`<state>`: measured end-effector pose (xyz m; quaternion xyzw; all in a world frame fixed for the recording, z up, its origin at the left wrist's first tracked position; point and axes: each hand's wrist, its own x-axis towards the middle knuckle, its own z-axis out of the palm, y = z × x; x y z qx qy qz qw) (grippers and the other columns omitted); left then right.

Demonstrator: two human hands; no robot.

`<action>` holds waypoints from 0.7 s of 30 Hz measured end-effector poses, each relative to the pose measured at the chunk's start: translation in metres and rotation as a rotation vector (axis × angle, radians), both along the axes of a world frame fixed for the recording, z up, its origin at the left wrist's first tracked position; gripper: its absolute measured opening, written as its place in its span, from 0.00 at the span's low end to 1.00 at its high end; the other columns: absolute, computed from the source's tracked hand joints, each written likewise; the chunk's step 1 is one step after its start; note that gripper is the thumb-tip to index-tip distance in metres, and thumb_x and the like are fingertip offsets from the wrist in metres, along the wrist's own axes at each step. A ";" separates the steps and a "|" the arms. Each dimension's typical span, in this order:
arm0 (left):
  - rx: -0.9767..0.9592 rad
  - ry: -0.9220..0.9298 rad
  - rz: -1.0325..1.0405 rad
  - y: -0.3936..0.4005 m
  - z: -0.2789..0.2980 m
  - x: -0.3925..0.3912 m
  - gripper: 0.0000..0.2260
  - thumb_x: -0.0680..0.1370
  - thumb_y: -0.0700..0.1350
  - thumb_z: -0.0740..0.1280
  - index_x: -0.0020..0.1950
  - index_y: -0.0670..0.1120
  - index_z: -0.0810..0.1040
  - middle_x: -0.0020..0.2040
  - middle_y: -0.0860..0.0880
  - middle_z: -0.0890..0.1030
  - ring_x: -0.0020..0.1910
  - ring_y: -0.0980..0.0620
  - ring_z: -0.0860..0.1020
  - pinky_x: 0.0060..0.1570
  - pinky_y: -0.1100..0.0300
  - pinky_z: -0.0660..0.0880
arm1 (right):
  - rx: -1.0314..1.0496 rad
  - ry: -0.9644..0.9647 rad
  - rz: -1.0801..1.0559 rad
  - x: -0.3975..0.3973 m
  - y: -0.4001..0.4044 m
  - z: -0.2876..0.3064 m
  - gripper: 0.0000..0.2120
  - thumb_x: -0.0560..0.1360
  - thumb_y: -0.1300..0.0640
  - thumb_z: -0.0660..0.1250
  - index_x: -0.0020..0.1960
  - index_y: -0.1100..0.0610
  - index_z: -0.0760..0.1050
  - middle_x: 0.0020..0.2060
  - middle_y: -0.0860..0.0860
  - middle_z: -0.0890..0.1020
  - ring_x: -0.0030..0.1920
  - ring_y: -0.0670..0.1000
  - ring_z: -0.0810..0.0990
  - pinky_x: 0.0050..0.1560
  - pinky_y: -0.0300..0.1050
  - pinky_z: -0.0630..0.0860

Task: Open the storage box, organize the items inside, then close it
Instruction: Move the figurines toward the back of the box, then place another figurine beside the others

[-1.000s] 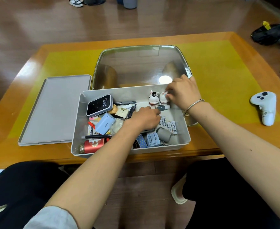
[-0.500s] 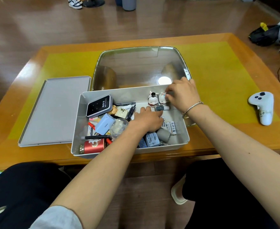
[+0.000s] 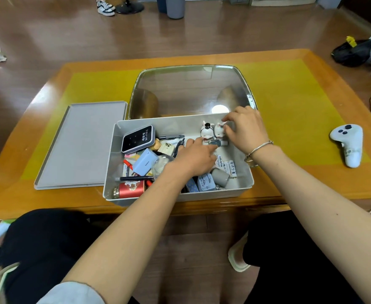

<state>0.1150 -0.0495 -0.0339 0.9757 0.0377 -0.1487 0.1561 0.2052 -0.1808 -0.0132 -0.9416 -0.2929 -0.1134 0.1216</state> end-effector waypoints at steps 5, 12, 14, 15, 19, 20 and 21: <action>-0.001 -0.313 0.103 0.026 0.011 -0.034 0.18 0.80 0.48 0.58 0.70 0.51 0.71 0.72 0.48 0.67 0.69 0.46 0.63 0.66 0.49 0.61 | 0.065 0.183 0.184 -0.021 0.019 0.001 0.12 0.74 0.61 0.65 0.57 0.58 0.78 0.53 0.56 0.79 0.56 0.57 0.75 0.58 0.48 0.70; 0.036 -0.550 0.457 0.091 0.011 -0.080 0.15 0.78 0.41 0.61 0.63 0.48 0.77 0.67 0.48 0.72 0.67 0.45 0.64 0.63 0.49 0.61 | -0.089 0.382 0.324 -0.044 0.055 -0.011 0.15 0.75 0.60 0.63 0.60 0.55 0.76 0.58 0.54 0.78 0.61 0.54 0.74 0.63 0.49 0.68; 0.059 -0.507 0.540 0.109 0.008 -0.089 0.18 0.77 0.40 0.62 0.67 0.47 0.73 0.70 0.46 0.69 0.68 0.43 0.63 0.63 0.46 0.62 | -0.108 0.394 0.327 -0.047 0.070 -0.014 0.14 0.75 0.61 0.62 0.60 0.56 0.77 0.58 0.55 0.78 0.60 0.56 0.74 0.62 0.50 0.69; 0.063 -0.470 0.565 0.116 0.007 -0.092 0.19 0.77 0.39 0.62 0.69 0.46 0.70 0.71 0.45 0.67 0.68 0.42 0.63 0.63 0.44 0.63 | -0.123 0.396 0.327 -0.047 0.078 -0.015 0.15 0.75 0.61 0.62 0.61 0.57 0.76 0.59 0.56 0.78 0.60 0.57 0.74 0.62 0.50 0.69; -0.005 -0.418 0.564 0.129 -0.004 -0.097 0.26 0.76 0.36 0.62 0.74 0.45 0.62 0.73 0.45 0.62 0.67 0.39 0.63 0.61 0.43 0.68 | -0.150 0.428 0.293 -0.049 0.112 -0.021 0.16 0.77 0.60 0.61 0.64 0.60 0.72 0.61 0.59 0.76 0.62 0.60 0.74 0.61 0.50 0.69; -0.011 -0.423 0.544 0.129 -0.008 -0.098 0.27 0.76 0.35 0.62 0.74 0.45 0.61 0.73 0.44 0.62 0.67 0.40 0.63 0.61 0.44 0.69 | -0.135 0.455 0.281 -0.049 0.120 -0.022 0.17 0.77 0.58 0.62 0.64 0.61 0.72 0.61 0.60 0.77 0.61 0.60 0.74 0.61 0.50 0.70; -0.011 -0.430 0.531 0.131 -0.011 -0.098 0.28 0.75 0.35 0.64 0.75 0.45 0.61 0.73 0.44 0.62 0.67 0.40 0.64 0.61 0.45 0.70 | -0.103 0.492 0.268 -0.049 0.128 -0.024 0.18 0.76 0.57 0.64 0.64 0.61 0.72 0.61 0.60 0.77 0.61 0.60 0.74 0.61 0.51 0.71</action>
